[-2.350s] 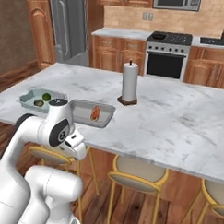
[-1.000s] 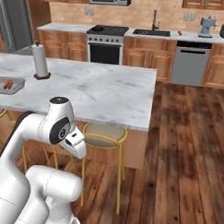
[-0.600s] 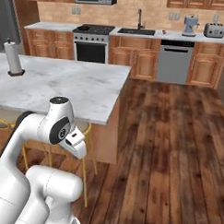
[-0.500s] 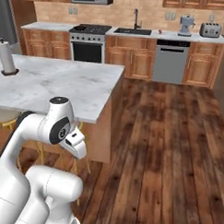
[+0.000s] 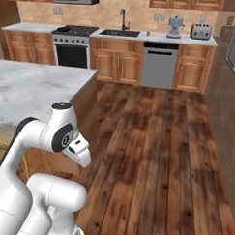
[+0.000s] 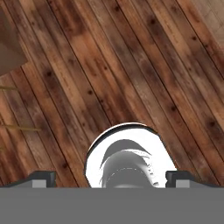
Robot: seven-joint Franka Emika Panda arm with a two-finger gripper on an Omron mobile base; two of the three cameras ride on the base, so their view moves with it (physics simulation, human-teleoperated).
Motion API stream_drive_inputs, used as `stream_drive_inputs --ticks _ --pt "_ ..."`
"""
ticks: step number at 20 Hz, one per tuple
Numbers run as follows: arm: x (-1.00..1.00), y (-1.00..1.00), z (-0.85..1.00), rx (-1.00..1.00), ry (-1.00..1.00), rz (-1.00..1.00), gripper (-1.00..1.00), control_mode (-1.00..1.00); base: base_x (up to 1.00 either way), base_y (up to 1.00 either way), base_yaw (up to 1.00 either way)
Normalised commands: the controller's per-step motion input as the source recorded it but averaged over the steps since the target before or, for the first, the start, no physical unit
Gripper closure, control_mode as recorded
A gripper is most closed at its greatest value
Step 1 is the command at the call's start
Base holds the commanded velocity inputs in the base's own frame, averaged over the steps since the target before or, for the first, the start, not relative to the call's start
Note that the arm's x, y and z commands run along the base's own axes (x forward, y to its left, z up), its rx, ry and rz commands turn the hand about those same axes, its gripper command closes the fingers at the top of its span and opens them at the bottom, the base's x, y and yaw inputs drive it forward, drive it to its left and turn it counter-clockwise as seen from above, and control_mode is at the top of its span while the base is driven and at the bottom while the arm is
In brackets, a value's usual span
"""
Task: Place the cold items (lime and squash) from the fridge in one tupperware on the dining counter. Place the warm items (hot dog and kebab skewer) in the stove area in another tupperware.
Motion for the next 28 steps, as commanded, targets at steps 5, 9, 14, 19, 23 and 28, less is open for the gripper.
stream_drive_inputs --ticks 5,9,14,19,23,28 --pt "0.00 0.00 0.00 0.00 0.00 0.00 -1.00 1.00 0.96 -0.66 0.00" --pt "0.00 0.00 0.00 0.00 0.00 0.00 -1.00 1.00 1.00 -0.30 0.02" --pt "0.00 0.00 0.00 0.00 0.00 0.00 -1.00 1.00 1.00 -0.06 0.02" --pt "0.00 0.00 0.00 0.00 0.00 0.00 -1.00 1.00 1.00 0.00 0.02" --pt "0.00 0.00 0.00 0.00 0.00 0.00 -1.00 1.00 1.00 0.00 0.07" --pt "0.00 0.00 0.00 0.00 0.00 0.00 -1.00 1.00 1.00 0.00 0.07"
